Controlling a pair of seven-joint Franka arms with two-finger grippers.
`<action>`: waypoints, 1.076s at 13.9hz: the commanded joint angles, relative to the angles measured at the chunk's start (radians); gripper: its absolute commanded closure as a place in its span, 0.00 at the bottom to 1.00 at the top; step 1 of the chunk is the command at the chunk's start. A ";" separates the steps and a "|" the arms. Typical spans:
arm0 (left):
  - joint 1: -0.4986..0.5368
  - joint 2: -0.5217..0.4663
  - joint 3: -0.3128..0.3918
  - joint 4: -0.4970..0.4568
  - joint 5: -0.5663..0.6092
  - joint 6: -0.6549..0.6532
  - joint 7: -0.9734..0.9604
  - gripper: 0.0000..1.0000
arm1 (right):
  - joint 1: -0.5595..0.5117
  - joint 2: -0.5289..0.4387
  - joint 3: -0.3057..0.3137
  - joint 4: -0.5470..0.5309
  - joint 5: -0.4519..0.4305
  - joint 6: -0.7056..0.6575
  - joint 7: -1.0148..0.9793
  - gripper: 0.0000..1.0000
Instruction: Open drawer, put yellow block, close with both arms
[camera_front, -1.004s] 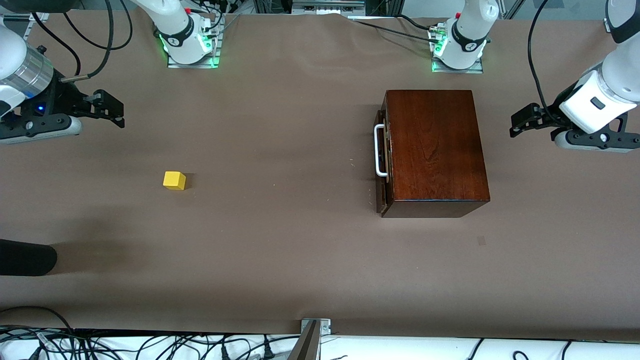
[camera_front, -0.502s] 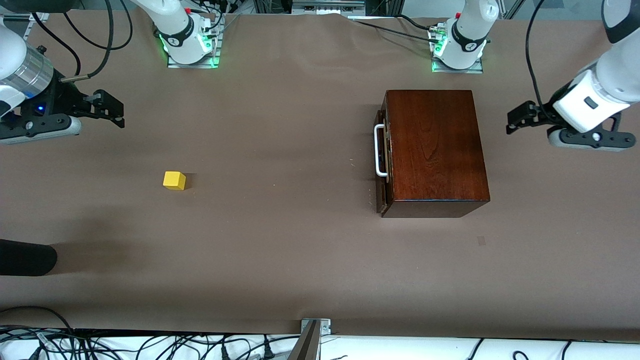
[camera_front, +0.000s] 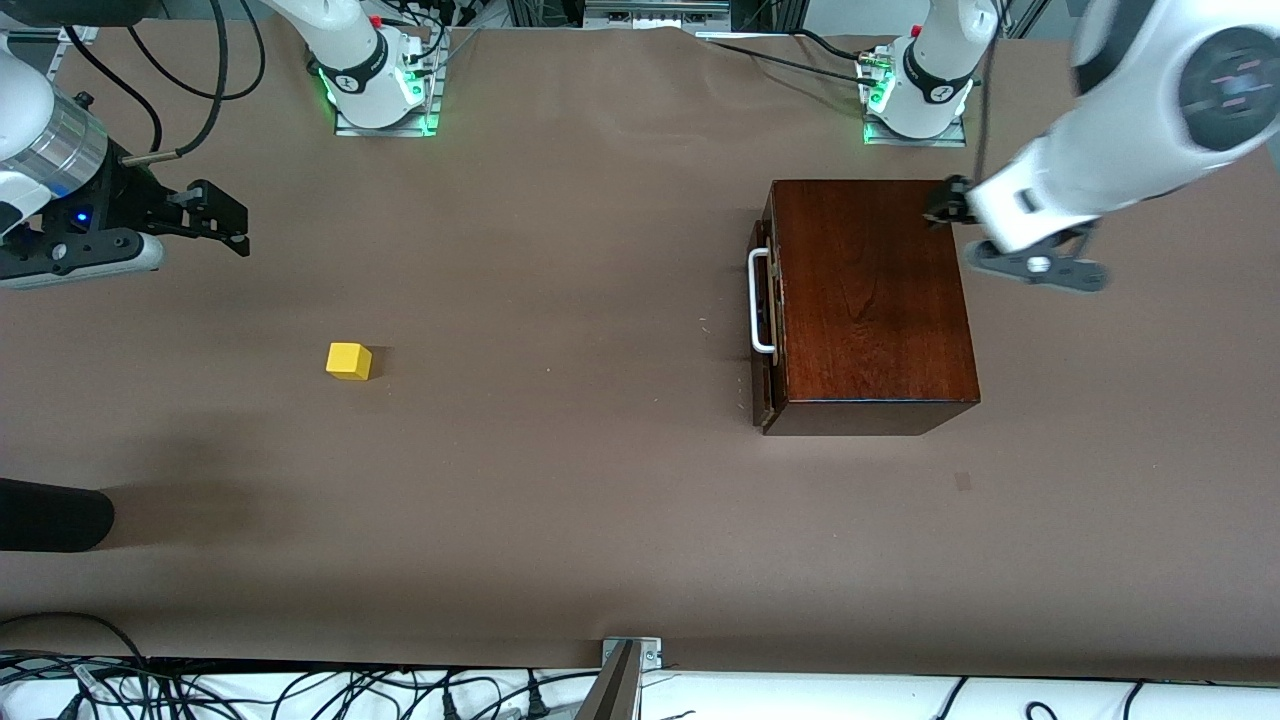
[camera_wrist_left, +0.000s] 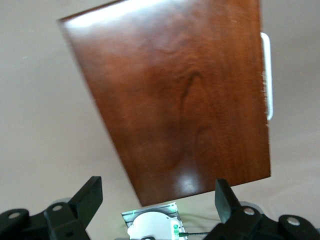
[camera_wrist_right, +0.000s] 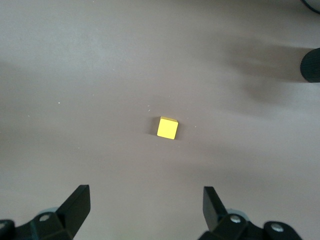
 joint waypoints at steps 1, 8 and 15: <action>-0.010 0.074 -0.102 0.037 0.006 0.052 -0.088 0.00 | -0.008 0.003 0.004 0.015 0.018 -0.005 -0.001 0.00; -0.227 0.197 -0.131 0.091 0.022 0.168 -0.486 0.00 | -0.006 0.000 0.009 0.015 0.021 -0.003 0.002 0.00; -0.336 0.312 -0.130 0.082 0.241 0.241 -0.672 0.00 | -0.006 0.001 0.004 0.015 0.024 -0.003 0.002 0.00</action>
